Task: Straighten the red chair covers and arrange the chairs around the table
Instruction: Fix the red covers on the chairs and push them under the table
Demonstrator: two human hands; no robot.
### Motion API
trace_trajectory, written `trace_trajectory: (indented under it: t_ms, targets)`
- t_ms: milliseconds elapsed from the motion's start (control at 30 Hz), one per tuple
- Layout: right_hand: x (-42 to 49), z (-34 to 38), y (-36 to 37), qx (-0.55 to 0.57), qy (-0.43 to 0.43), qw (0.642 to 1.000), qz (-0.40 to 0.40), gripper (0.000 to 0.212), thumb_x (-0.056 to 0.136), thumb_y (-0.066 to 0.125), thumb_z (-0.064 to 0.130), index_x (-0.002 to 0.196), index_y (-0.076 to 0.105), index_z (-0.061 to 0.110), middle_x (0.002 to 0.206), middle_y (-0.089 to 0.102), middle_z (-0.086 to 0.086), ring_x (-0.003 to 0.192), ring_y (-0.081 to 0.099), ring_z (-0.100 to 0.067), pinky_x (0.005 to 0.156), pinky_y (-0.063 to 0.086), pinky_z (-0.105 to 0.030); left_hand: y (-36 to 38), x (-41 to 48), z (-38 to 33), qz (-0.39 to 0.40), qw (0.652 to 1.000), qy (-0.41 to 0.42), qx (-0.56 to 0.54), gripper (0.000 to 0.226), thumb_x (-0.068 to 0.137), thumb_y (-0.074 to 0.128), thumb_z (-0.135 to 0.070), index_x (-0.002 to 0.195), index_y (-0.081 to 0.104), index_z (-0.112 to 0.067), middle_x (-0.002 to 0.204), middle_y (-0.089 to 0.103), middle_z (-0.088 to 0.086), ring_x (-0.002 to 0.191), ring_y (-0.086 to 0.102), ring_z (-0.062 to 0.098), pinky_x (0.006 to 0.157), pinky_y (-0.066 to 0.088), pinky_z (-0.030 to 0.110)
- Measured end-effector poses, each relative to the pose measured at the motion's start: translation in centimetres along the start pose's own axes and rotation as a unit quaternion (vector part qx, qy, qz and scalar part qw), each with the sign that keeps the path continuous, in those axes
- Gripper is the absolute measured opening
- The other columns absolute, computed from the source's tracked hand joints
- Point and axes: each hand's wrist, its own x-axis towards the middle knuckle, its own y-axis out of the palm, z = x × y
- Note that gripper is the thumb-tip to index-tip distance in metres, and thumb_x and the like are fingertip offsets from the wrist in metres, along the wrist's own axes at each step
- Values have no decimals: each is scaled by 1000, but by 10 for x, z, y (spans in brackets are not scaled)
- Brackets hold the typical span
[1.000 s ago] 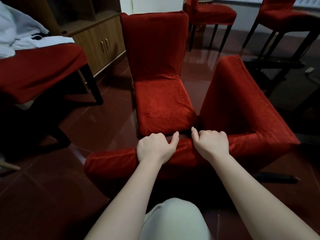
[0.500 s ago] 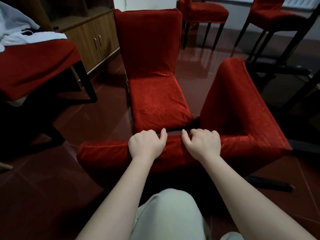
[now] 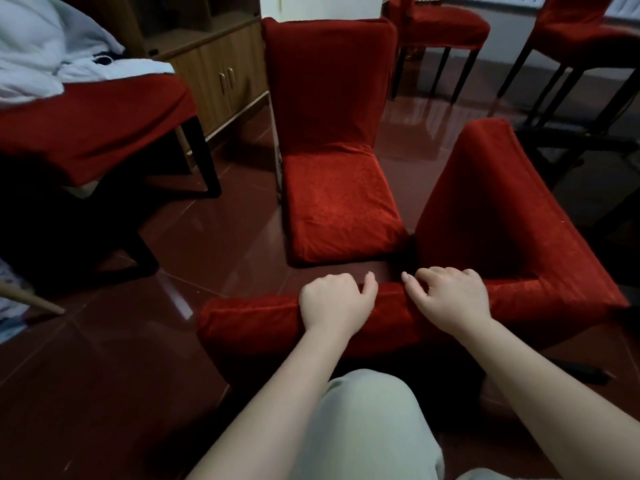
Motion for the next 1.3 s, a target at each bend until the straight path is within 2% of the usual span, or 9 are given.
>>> trace_trajectory:
  t_ms: [200,333,433,500,633,700,933,1033,1300]
  targets:
    - [2,28,-11,-5,5,997,73,82,83,1,77,99,67,30,105,67,5,106,58,-21,87,40,-39,-37,-24,46,-45,994,12,-94,44,95,45,-55,119,62,-22,118,62,0,115,52,24,101,40,41]
    - [9,91,-23,61,-64,993,82,96,73,-11,80,104,64,30,114,66,3,112,56,-22,90,39,-39,-63,-39,114,-127,982,-51,-133,44,93,45,-55,118,64,-24,118,65,-2,114,54,24,99,42,38]
    - [11,147,-25,126,-116,980,103,96,74,-9,84,104,64,31,114,68,2,112,59,-24,90,40,-41,-56,-50,158,-93,963,-133,-213,39,91,53,-54,116,65,-27,119,64,-6,118,52,18,100,42,34]
    - [9,181,-21,130,-143,973,123,97,74,-8,86,101,65,28,113,67,-1,111,60,-26,91,39,-44,-40,-57,174,-74,917,-191,-341,24,93,56,-51,103,70,-34,107,69,-14,112,59,12,92,44,23]
    - [9,232,-9,113,-143,977,107,96,79,-2,84,102,67,21,113,67,-5,107,60,-30,86,38,-46,-15,-61,180,-22,686,-319,-653,43,98,44,-57,94,80,-33,100,77,-3,102,71,19,87,53,28]
    - [10,249,-5,128,-140,977,96,93,82,1,80,102,69,20,110,68,-6,105,61,-30,82,37,-44,-8,-57,183,-19,655,-322,-683,56,98,38,-61,96,80,-25,103,77,7,102,72,22,90,53,37]
    - [5,266,-5,142,-111,983,45,78,89,19,70,75,73,16,70,68,-4,70,67,-30,56,29,-32,11,-55,180,-42,589,-321,-740,69,90,42,-68,98,79,-10,102,74,19,99,71,32,89,55,42]
    - [3,267,-8,137,-105,984,36,80,87,15,70,67,69,14,65,66,-5,65,66,-31,54,31,-32,17,-56,177,-74,559,-325,-759,57,84,52,-65,96,81,-17,100,76,12,97,72,24,82,53,35]
    - [-5,270,-10,115,-117,986,40,70,91,22,63,67,67,16,68,68,-5,69,66,-28,64,37,-35,34,-54,177,-190,615,-285,-710,36,76,53,-57,73,79,-32,75,74,-8,75,68,3,72,50,24]
